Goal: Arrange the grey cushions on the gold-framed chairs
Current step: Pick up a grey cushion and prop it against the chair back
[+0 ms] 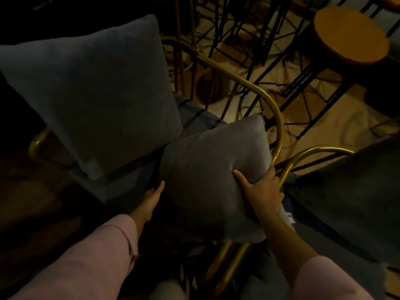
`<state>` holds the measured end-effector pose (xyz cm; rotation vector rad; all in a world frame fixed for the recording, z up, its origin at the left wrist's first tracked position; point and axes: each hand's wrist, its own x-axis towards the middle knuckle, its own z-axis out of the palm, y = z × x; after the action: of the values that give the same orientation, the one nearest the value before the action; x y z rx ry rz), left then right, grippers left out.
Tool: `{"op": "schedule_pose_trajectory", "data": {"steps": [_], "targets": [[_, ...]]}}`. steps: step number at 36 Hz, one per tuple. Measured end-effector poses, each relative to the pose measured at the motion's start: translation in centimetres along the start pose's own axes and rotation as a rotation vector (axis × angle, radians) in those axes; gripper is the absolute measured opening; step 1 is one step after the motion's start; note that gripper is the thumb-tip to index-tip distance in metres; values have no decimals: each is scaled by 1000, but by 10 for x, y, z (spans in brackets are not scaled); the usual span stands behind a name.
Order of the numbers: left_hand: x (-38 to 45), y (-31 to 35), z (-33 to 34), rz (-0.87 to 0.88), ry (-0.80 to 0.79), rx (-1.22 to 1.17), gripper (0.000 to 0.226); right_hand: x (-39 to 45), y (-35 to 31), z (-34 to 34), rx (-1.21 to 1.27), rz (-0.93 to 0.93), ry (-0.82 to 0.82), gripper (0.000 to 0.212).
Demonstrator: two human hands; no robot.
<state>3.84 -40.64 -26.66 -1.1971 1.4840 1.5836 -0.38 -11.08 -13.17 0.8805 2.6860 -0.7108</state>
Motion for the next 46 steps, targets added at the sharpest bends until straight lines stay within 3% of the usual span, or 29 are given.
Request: {"op": "schedule_pose_trajectory", "data": {"steps": [5,11,15,18,20,23,27,30,34,37,42,46], "targets": [[7,0,3,-58,-182,-168,85,3,6,9,-4,10,63,119],[5,0,-2,-63,-241,-225,95,2,12,0,81,-21,88,95],[-10,5,-7,39,-140,-281,100,0,11,-16,226,36,39,85],[-37,8,-11,47,51,-220,118,-11,18,-29,360,45,-5,99],[-62,5,-11,89,147,-225,114,-24,28,-37,411,10,-9,103],[-99,-13,-9,193,203,-271,93,-47,47,-50,482,-43,-1,89],[-139,-32,1,316,222,-303,86,-77,90,-78,595,-49,-11,70],[-165,-38,22,393,206,-213,85,-97,132,-106,676,-74,39,73],[-199,-49,73,583,72,-64,62,-118,199,-145,713,-130,144,74],[-214,-63,116,688,23,34,57,-131,246,-170,694,-136,244,75],[-241,-114,184,627,30,21,54,-142,315,-215,635,-207,321,76],[-250,-157,213,581,74,-15,70,-152,350,-239,626,-262,379,71]]}}
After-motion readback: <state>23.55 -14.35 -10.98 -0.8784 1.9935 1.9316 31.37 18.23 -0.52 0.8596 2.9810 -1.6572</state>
